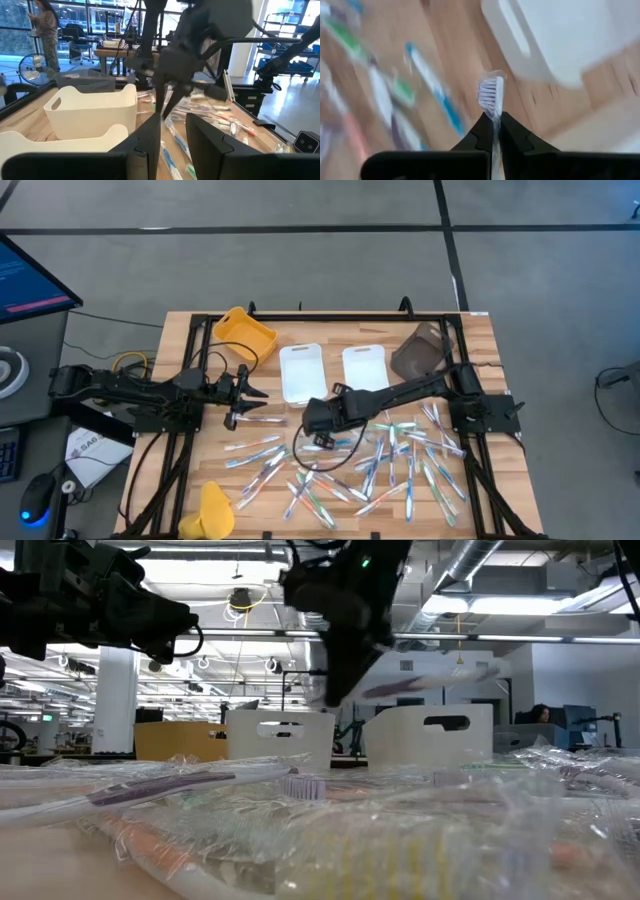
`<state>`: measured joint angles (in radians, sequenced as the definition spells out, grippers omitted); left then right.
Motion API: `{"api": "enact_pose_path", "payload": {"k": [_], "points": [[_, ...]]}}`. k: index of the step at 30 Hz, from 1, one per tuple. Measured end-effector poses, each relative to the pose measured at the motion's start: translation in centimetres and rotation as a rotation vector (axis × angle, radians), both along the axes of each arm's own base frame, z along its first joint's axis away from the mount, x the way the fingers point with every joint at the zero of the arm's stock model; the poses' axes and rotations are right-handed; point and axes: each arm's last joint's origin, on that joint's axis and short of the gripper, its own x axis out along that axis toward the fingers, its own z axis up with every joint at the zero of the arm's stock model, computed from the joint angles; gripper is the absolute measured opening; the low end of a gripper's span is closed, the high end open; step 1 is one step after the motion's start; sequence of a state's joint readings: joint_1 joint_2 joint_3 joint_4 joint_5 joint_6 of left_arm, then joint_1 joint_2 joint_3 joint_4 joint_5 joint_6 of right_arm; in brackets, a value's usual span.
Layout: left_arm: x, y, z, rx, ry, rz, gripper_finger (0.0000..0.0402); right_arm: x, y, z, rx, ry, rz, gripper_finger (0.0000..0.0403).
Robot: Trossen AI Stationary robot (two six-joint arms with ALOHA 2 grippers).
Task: Pick & Place Toothbrushes
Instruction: Put the purple toothbrush into the right white bin
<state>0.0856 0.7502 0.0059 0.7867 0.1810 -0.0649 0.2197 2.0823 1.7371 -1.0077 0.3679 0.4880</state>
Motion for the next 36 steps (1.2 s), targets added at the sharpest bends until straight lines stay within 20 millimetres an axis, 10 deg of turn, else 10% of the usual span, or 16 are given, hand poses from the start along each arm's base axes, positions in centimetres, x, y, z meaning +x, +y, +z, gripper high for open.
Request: {"api": "enact_pose_path", "payload": {"k": [9,18,36], "points": [[0.0,0.0,0.0,0.0,0.002,0.0,0.0086,-5.1,2.2,2.4,-0.083,0.322,-0.293,0.0001],[0.0,0.0,0.0,0.0,0.002,0.0,0.0086,-5.7,3.2,1.3,0.032,0.382,-0.376,0.0001],[0.0,0.0,0.0,0.0,0.001,0.0,0.0086,-4.7,-5.2,-0.8,-0.02,0.426,-0.485,0.0001]]}}
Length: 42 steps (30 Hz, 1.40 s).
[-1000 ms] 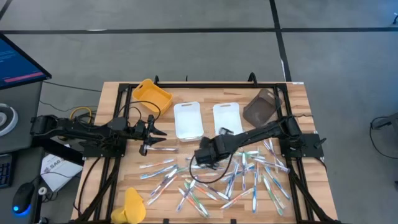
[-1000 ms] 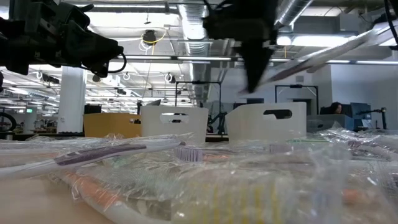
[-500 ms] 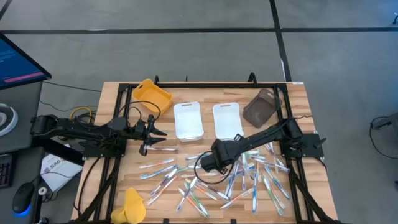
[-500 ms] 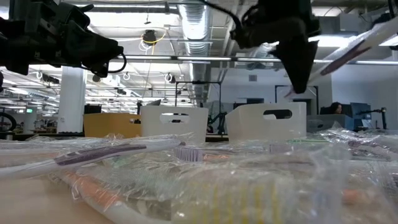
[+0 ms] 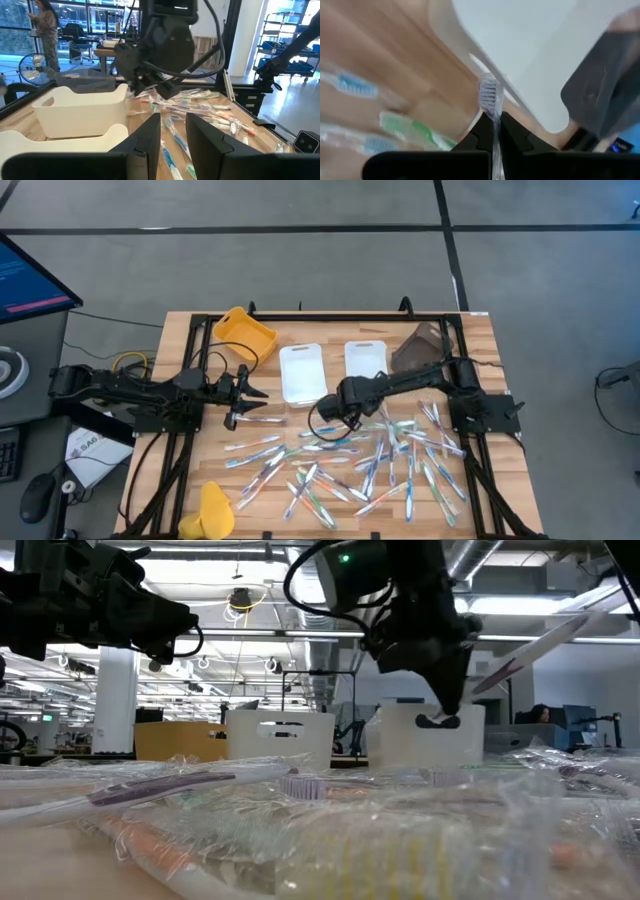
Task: Pick & Place Toothbrushes
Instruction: Put the purple toothbrush into the right white bin
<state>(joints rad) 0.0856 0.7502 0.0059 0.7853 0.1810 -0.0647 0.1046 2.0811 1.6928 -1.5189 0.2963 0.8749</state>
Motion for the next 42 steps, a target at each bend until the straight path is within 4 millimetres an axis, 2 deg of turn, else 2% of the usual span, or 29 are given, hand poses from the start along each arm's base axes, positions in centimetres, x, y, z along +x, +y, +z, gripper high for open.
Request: {"api": "enact_pose_path", "payload": {"k": [7,10,13,16,20,23,27,33,36,38,42], "points": [[0.0,0.0,0.0,0.0,0.0,0.0,0.0086,0.6,-1.9,-0.1,-0.015,-0.026,0.041,0.0001],[0.0,0.0,0.0,0.0,0.0,0.0,0.0086,0.8,-2.1,-0.2,-0.002,-0.039,0.05,0.0001],[0.0,0.0,0.0,0.0,0.0,0.0,0.0086,0.9,-1.2,-0.2,0.041,-0.046,0.074,0.0001],[0.0,0.0,0.0,0.0,0.0,0.0,0.0086,1.1,0.6,0.3,0.094,-0.068,0.114,0.0001],[0.0,0.0,0.0,0.0,0.0,0.0,0.0086,1.7,2.8,2.3,0.117,-0.127,0.219,0.0001],[0.0,0.0,0.0,0.0,0.0,0.0,0.0086,2.2,3.0,4.6,0.007,-0.179,0.269,0.0005],[0.0,0.0,0.0,0.0,0.001,0.0,0.0086,2.7,1.2,7.0,-0.182,-0.227,0.271,0.0004],[0.0,0.0,-0.1,-0.001,0.013,0.0,0.0086,2.4,-2.9,7.5,-0.254,-0.187,0.29,0.0001],[0.1,0.0,-0.4,-0.003,0.034,0.0,0.0086,1.1,-5.3,7.6,-0.261,-0.19,0.245,0.0001],[0.1,0.0,-0.6,-0.005,0.055,-0.001,0.0086,0.0,-6.5,8.0,-0.277,-0.254,0.223,0.0001],[0.2,0.0,-0.8,-0.009,0.072,0.0,0.0086,-2.7,-8.1,8.5,-0.269,-0.508,0.233,0.0001]]}}
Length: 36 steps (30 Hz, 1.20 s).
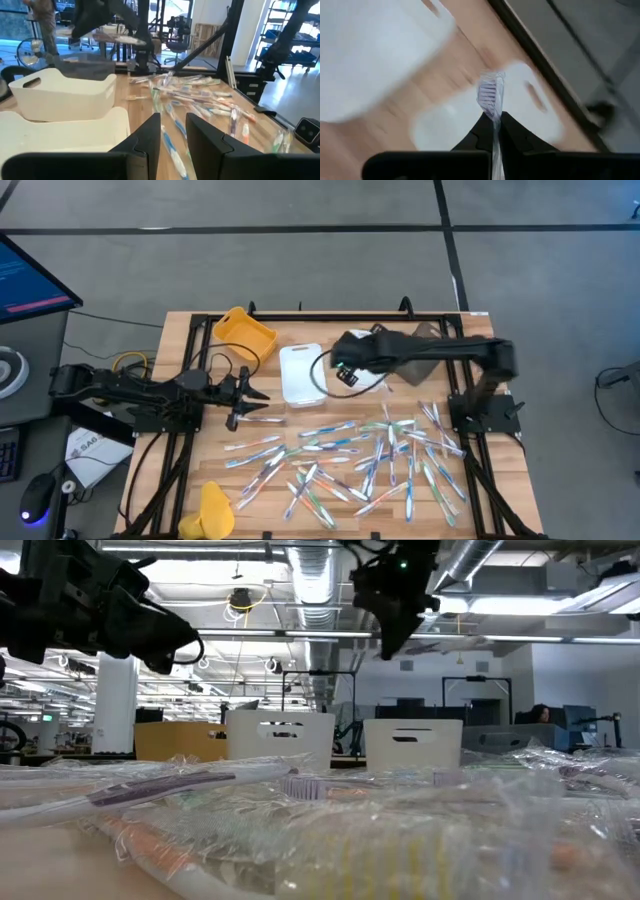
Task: Pick & Place Toothbrushes
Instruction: Put the purple toothbrush into the right white bin
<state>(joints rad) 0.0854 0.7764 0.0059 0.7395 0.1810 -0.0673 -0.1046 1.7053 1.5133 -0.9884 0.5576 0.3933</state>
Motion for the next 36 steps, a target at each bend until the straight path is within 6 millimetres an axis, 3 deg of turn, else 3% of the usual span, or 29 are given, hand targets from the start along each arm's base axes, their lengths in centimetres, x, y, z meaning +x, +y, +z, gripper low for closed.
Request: {"api": "enact_pose_path", "payload": {"k": [3,6,10,18,32,36], "points": [[0.1,0.0,-0.2,-0.003,0.018,0.0,0.0086,-1.2,-1.4,-0.7,0.023,-0.273,0.068,0.0001],[0.2,0.0,-0.4,-0.026,0.038,0.0,0.0086,-2.3,-2.8,-1.5,0.008,-0.438,0.073,0.0001],[0.3,0.0,-0.7,-0.05,0.062,0.001,0.0086,-3.0,-4.2,-3.5,0.007,-0.4,-0.007,0.0001],[0.3,0.0,-0.8,-0.051,0.069,0.002,0.0086,-2.0,-6.1,-6.8,0.019,-0.322,-0.07,0.0001],[0.3,0.0,-0.8,-0.05,0.072,0.002,0.0086,-2.6,-6.9,-7.9,0.075,-0.298,-0.189,0.0004],[0.3,0.0,-0.8,-0.048,0.067,0.002,0.0086,-2.3,-7.1,-9.2,0.082,-0.256,-0.197,0.0004]]}}
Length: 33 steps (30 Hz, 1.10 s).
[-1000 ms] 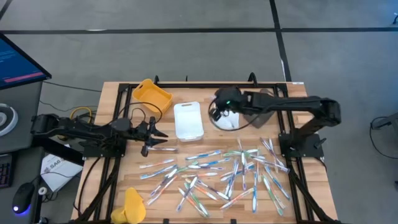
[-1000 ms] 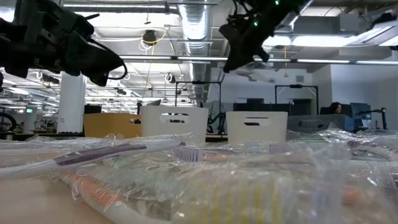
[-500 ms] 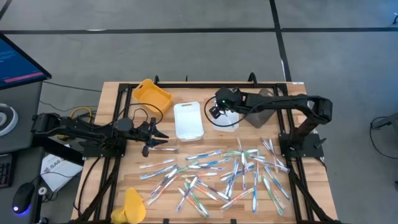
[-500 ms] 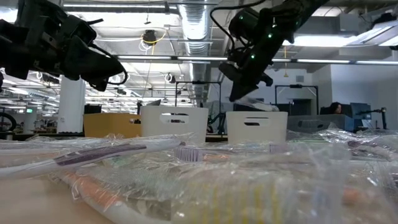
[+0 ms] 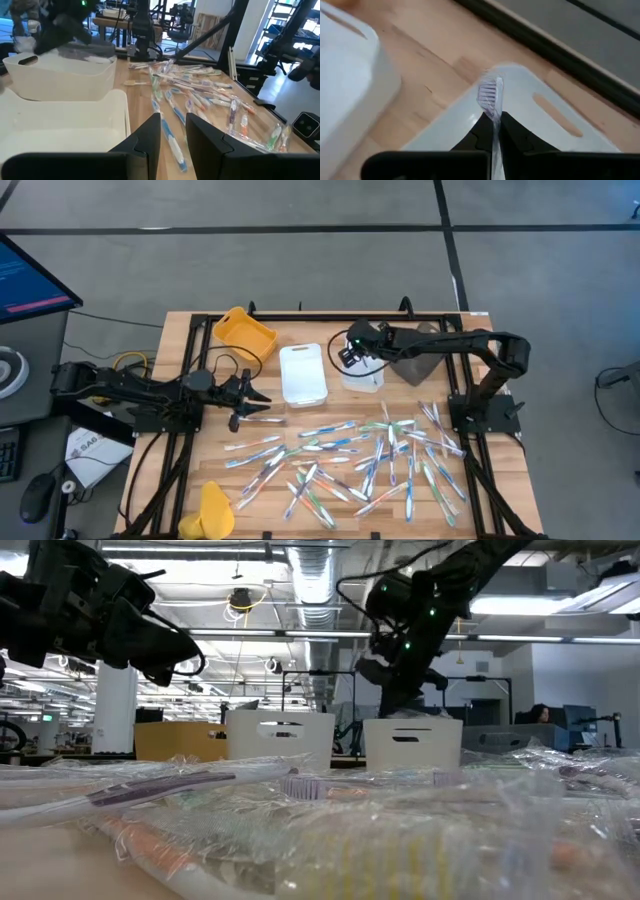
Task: Pick & Place Toothbrushes
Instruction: Put the purple toothbrush into the right white bin, then put the green toothbrush into the black bin
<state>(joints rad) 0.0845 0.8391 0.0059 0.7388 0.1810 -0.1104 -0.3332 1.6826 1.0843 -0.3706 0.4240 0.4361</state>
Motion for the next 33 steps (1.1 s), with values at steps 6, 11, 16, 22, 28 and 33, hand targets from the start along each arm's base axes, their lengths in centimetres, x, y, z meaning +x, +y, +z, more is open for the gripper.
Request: {"api": "enact_pose_path", "payload": {"k": [6,11,16,22,28,33], "points": [[0.0,0.0,0.0,0.001,-0.002,0.0,0.0086,0.7,-0.4,-2.3,0.024,0.043,-0.009,0.0006],[0.0,0.0,0.0,0.025,-0.004,-0.002,0.0086,1.1,-0.5,-3.1,0.039,0.057,-0.024,0.0034],[0.0,0.0,0.0,0.027,-0.004,-0.002,0.0086,1.1,-0.5,-3.0,0.05,0.037,-0.049,0.0085],[0.0,0.0,0.0,0.027,-0.004,-0.002,0.0086,1.2,-0.5,-2.0,0.051,0.047,-0.047,0.0153],[0.0,0.0,0.0,0.027,-0.002,-0.003,0.0086,2.1,0.8,1.7,0.097,0.191,0.05,0.0204],[0.0,0.0,0.0,0.027,-0.001,-0.002,0.0086,2.2,4.1,5.0,0.149,0.312,0.087,0.0211]]}}
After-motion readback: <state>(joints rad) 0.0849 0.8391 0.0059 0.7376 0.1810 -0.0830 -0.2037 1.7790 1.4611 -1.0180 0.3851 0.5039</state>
